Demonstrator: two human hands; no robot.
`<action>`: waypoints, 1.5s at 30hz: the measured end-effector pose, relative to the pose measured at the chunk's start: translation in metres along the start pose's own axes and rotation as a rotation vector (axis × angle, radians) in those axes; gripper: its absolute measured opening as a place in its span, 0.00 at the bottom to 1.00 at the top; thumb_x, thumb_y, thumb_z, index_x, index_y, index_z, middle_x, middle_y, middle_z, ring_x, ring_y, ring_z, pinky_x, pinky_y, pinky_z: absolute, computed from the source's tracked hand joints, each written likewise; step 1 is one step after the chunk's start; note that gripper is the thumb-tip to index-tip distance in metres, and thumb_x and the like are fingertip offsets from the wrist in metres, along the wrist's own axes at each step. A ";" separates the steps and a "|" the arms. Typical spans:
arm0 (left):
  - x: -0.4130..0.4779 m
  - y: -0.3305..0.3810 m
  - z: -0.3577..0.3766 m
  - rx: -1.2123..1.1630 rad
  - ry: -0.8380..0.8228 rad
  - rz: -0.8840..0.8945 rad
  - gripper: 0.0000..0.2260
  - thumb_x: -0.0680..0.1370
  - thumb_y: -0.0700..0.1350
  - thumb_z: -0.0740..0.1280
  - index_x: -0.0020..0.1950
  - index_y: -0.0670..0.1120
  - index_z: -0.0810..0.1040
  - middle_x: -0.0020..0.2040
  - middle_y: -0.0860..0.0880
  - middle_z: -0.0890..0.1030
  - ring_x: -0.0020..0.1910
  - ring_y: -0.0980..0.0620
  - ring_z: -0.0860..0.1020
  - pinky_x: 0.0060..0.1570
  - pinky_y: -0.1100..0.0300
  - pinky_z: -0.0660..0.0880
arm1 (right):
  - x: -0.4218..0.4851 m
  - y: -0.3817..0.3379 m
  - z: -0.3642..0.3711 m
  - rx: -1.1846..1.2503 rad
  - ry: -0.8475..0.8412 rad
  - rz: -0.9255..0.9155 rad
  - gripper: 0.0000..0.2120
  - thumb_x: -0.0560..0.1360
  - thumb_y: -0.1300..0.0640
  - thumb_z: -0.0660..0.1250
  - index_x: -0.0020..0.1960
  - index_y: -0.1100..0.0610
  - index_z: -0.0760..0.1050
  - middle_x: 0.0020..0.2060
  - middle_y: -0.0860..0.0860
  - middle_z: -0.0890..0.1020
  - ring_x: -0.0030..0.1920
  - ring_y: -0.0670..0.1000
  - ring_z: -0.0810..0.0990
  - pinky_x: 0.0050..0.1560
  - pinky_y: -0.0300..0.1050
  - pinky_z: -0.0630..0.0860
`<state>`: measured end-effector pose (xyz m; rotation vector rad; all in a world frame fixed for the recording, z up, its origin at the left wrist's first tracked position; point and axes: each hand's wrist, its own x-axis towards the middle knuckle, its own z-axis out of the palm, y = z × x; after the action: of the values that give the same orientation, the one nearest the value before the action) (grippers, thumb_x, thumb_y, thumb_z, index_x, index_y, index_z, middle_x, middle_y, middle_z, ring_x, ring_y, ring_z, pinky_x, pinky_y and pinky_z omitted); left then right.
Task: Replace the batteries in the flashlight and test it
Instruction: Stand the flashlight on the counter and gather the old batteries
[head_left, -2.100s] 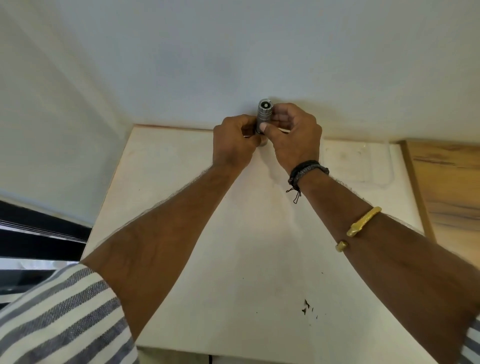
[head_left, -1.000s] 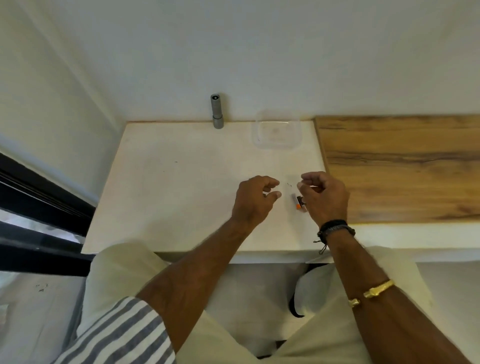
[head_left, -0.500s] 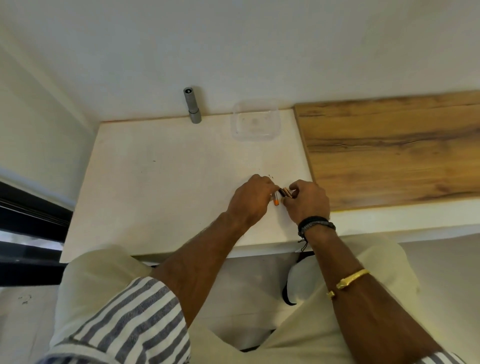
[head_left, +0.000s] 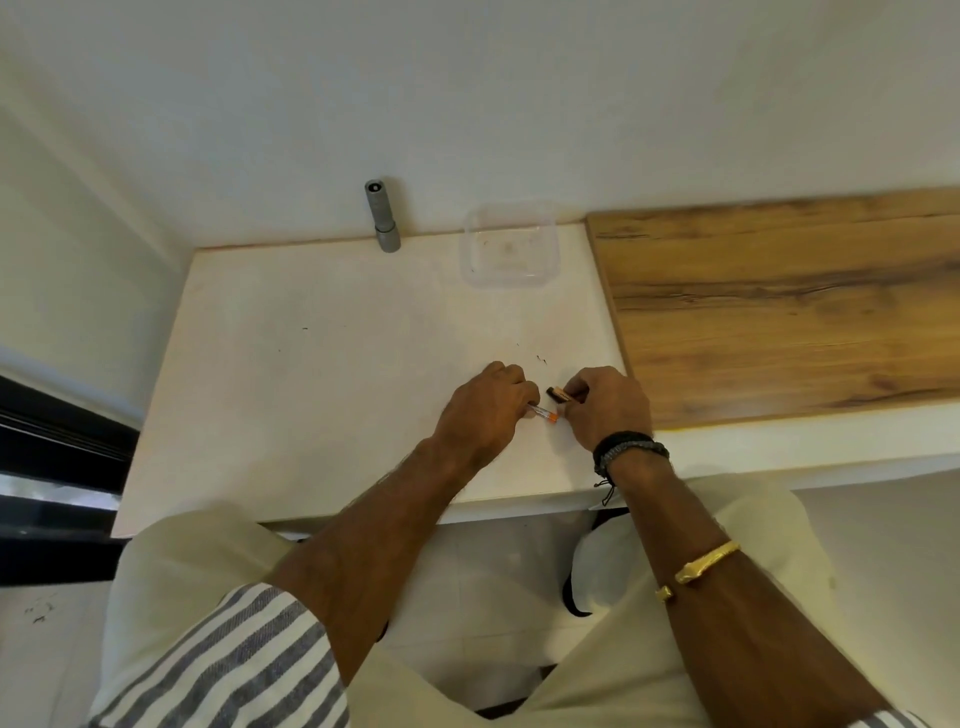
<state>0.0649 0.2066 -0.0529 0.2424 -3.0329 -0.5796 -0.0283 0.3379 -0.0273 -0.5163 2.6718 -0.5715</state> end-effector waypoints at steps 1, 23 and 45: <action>0.000 -0.001 0.001 -0.006 -0.006 -0.005 0.09 0.81 0.42 0.65 0.59 0.47 0.81 0.54 0.48 0.80 0.52 0.50 0.74 0.50 0.55 0.77 | 0.000 -0.002 0.000 -0.024 0.007 -0.013 0.07 0.75 0.54 0.75 0.52 0.54 0.85 0.47 0.52 0.86 0.49 0.54 0.83 0.51 0.48 0.81; 0.108 -0.059 -0.100 0.043 0.354 -0.179 0.07 0.79 0.50 0.68 0.53 0.50 0.84 0.48 0.49 0.77 0.49 0.50 0.73 0.43 0.53 0.76 | 0.134 -0.119 -0.065 -0.121 0.143 -0.376 0.06 0.78 0.57 0.68 0.54 0.53 0.82 0.53 0.52 0.83 0.53 0.55 0.81 0.54 0.50 0.78; 0.165 -0.091 -0.071 -0.041 0.344 -0.444 0.04 0.73 0.42 0.73 0.47 0.49 0.83 0.49 0.50 0.75 0.48 0.49 0.75 0.36 0.57 0.71 | 0.197 -0.131 -0.034 -0.321 0.078 -0.342 0.12 0.77 0.61 0.69 0.59 0.52 0.80 0.56 0.55 0.83 0.55 0.60 0.82 0.51 0.50 0.78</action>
<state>-0.0796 0.0711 -0.0181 0.9229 -2.6335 -0.5501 -0.1784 0.1550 0.0080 -1.0754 2.7805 -0.2514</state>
